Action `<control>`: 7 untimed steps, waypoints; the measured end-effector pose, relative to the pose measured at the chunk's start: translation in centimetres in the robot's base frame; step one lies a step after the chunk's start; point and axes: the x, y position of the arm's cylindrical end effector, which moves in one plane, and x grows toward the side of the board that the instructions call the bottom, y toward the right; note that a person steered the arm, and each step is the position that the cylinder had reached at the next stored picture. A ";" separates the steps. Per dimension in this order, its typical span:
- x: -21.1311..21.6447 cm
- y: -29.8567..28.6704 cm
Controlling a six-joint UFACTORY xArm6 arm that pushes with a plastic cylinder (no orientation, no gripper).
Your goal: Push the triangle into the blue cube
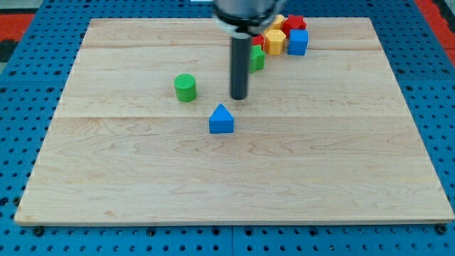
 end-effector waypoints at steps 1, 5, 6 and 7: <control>3.8 -4.9; 1.2 9.5; -0.6 13.3; 0.8 14.6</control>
